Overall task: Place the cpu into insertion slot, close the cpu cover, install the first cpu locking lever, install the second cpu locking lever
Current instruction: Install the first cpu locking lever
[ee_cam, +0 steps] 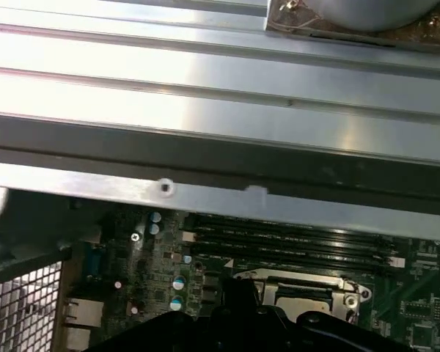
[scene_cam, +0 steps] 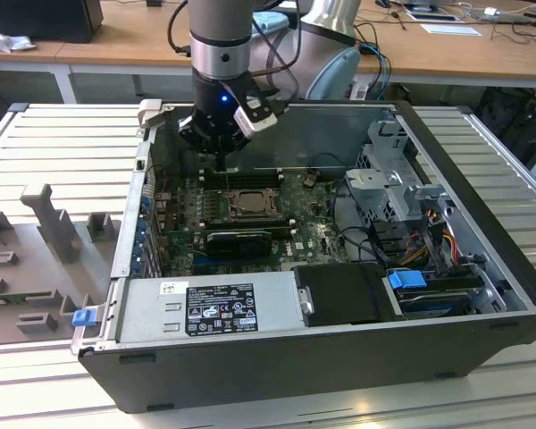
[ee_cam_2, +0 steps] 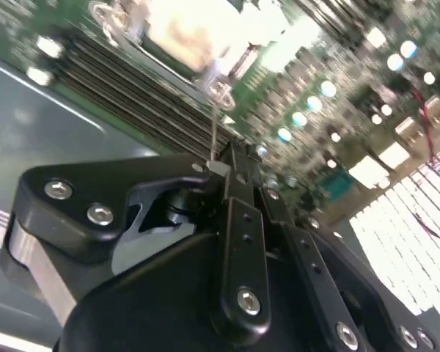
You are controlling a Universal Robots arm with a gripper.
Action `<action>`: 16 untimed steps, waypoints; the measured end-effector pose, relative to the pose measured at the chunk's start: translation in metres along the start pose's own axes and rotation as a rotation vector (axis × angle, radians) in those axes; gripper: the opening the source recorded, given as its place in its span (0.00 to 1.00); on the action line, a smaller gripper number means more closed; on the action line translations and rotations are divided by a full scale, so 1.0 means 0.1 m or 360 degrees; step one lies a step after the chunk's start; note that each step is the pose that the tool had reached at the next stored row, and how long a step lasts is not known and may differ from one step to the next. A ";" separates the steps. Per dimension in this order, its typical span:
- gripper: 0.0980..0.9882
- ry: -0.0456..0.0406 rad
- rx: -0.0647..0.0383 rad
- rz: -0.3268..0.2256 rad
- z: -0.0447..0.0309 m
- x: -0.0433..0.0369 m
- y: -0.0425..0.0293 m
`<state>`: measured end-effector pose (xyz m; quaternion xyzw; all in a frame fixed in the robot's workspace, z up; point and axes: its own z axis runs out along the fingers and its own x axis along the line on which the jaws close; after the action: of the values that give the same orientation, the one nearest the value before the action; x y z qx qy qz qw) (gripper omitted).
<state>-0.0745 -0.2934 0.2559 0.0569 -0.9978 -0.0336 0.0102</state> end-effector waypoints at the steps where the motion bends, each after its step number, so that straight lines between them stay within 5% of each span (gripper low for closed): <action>1: 0.01 0.0000 0.0000 0.0000 0.000 -0.045 -0.005; 5: 0.01 0.0000 0.0000 0.0001 0.011 -0.236 -0.027; 8: 0.01 0.0000 0.0000 0.0005 0.015 -0.273 -0.033; 9: 0.01 -0.0001 -0.0008 0.0005 0.018 -0.274 -0.033; 11: 0.01 -0.0008 -0.0063 0.0010 0.021 -0.274 -0.034; 12: 0.01 -0.0010 -0.0077 0.0013 0.023 -0.275 -0.036; 16: 0.01 -0.0034 -0.0077 0.0037 0.047 -0.279 -0.038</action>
<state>-0.0465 -0.2937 0.2505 0.0448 -0.9973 -0.0581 0.0012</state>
